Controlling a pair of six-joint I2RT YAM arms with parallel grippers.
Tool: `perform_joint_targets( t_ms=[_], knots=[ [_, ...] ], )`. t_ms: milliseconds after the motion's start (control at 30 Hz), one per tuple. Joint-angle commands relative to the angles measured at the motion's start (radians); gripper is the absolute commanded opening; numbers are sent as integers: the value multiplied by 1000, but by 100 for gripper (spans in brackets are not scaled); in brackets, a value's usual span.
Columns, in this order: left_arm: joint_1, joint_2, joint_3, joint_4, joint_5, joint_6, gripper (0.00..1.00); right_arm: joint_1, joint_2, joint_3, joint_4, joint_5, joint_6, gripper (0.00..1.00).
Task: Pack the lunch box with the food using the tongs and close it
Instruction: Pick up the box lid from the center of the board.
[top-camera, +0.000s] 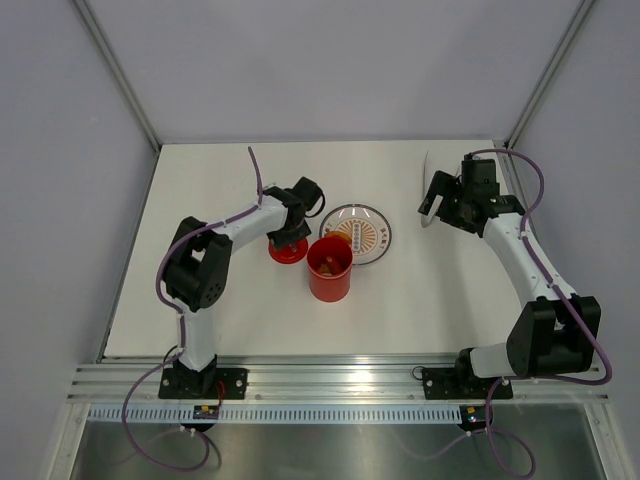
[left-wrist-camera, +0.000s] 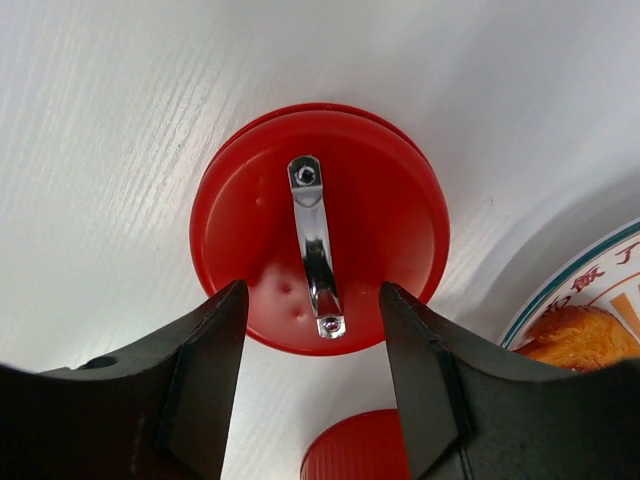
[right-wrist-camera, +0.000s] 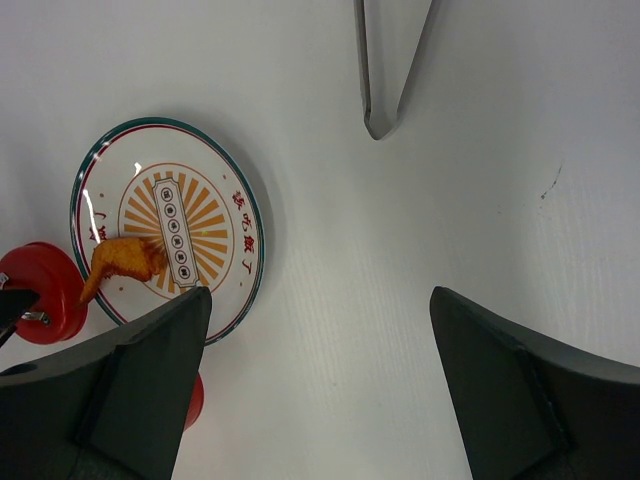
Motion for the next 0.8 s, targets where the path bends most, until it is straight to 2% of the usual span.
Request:
perform_joint_targets(
  t_ms=[0, 67, 200, 300, 400, 433, 533, 567, 700, 767],
  knots=[
    [6, -11, -5, 56, -60, 58, 59, -1, -23, 2, 14, -24, -5, 98],
    [7, 2, 10, 51, -58, 66, 57, -1, -26, 0, 11, -21, -8, 98],
    [9, 19, 15, 59, -61, 64, 45, -1, -31, -3, 6, -18, -6, 98],
    [14, 29, 16, 62, -63, 63, 42, -1, -34, -3, 3, -17, -8, 98],
    [23, 35, 10, 68, -60, 69, 33, -1, -35, -3, 3, -17, -9, 98],
    [26, 33, 6, 73, -57, 76, 25, -1, -37, -1, 3, -17, -6, 98],
    [34, 4, -17, 91, -49, 115, 10, -1, -43, -7, 3, -11, -6, 98],
    [34, -22, -20, 96, -51, 132, 0, -1, -48, -7, 1, -11, -3, 98],
    [34, -135, -16, 24, -60, 272, 0, -1, -71, -14, -14, -1, -5, 98],
    [34, -198, -14, -5, -46, 398, 0, -2, -87, -15, -22, 2, -6, 98]
  ],
)
